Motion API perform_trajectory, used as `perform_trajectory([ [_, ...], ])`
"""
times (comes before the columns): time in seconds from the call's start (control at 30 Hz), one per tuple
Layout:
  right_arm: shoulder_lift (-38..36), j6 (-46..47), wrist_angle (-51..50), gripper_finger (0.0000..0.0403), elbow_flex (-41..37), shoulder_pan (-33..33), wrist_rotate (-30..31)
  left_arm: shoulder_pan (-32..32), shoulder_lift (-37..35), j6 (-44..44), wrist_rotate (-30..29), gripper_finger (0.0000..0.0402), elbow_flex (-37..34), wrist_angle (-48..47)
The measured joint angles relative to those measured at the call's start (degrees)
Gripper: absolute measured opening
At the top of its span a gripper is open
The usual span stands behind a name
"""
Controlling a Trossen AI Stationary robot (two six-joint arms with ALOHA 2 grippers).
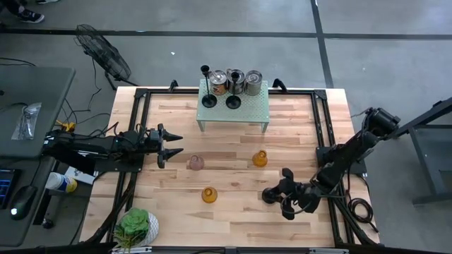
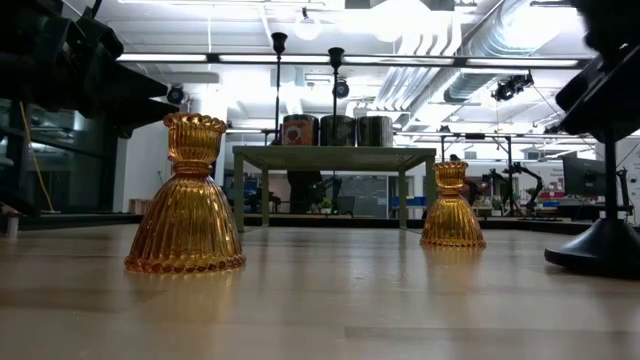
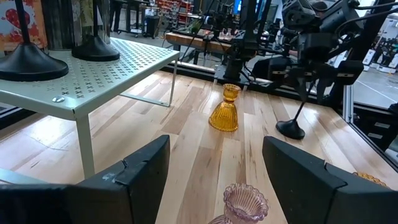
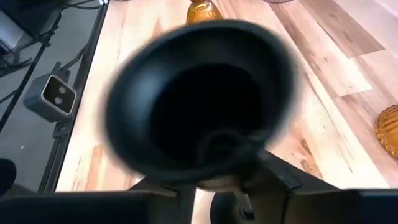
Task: Pick & Place candle stick holders
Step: Put the black candle holder on the shelf
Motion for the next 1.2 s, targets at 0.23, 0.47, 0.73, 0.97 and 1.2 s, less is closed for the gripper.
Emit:
perform_trajectory([
  [0.23,-0.5,-0.4,-0.6,0.0065,-0.1,1.4,0.1,0.0,0.0,0.0,0.0,0.0253,0.0,0.0],
  [0.47,-0.5,-0.5,-0.7,0.0031,-0.1,1.3,-0.3,0.0,0.0,0.0,0.0,0.0253,0.0,0.0],
  [0.73,-0.6,-0.8,-0.1,0.0010,-0.1,-0.1,-0.8,0.0,0.0,0.0,0.0,0.0253,0.0,0.0],
  [0.97,-0.6,-3.9,5.6,0.0007,-0.1,-2.2,-2.8,0.0,0.0,0.0,0.0,0.0253,0.0,0.0],
  [1.2,-2.2,-7.2,8.0,0.0006,2.8,-4.7,-3.4,0.0,0.0,0.0,0.0,0.0253,0.0,0.0],
])
